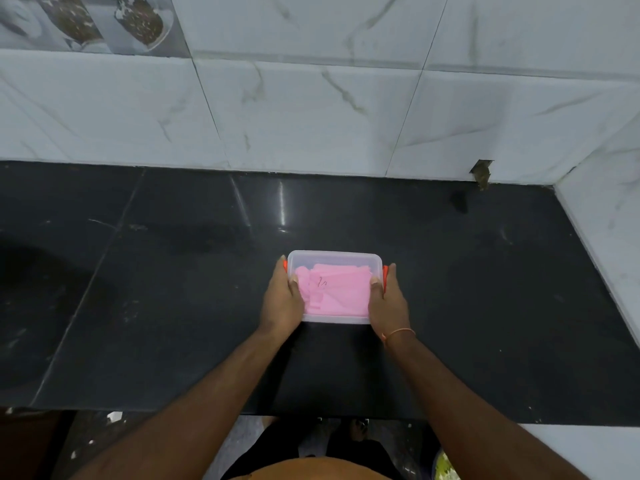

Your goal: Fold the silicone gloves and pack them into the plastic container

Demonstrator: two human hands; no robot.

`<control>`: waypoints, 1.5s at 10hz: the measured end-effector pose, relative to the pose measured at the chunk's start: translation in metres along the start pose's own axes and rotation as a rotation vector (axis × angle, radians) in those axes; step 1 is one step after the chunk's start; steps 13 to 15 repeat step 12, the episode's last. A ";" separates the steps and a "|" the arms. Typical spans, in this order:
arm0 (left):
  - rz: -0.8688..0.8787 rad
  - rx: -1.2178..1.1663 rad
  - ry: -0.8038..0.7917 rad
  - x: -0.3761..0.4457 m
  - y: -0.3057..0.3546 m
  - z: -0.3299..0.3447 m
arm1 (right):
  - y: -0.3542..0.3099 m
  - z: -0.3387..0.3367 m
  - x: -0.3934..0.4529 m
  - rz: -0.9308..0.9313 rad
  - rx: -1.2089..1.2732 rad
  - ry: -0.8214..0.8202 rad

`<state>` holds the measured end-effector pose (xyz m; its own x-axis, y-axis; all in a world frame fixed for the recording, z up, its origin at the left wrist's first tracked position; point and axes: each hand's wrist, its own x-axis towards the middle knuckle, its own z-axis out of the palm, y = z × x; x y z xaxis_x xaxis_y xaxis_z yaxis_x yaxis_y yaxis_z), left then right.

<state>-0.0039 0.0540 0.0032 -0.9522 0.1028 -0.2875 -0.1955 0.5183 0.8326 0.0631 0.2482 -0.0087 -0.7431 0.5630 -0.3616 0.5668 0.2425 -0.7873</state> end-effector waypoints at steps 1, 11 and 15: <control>0.035 0.087 -0.005 -0.003 0.001 0.002 | 0.003 0.002 -0.004 -0.067 -0.044 -0.004; 0.599 0.976 -0.047 0.000 -0.009 -0.008 | -0.005 -0.004 -0.012 -0.621 -0.930 0.009; 0.712 0.865 0.101 -0.007 -0.005 -0.011 | -0.011 -0.005 -0.016 -0.690 -0.850 0.128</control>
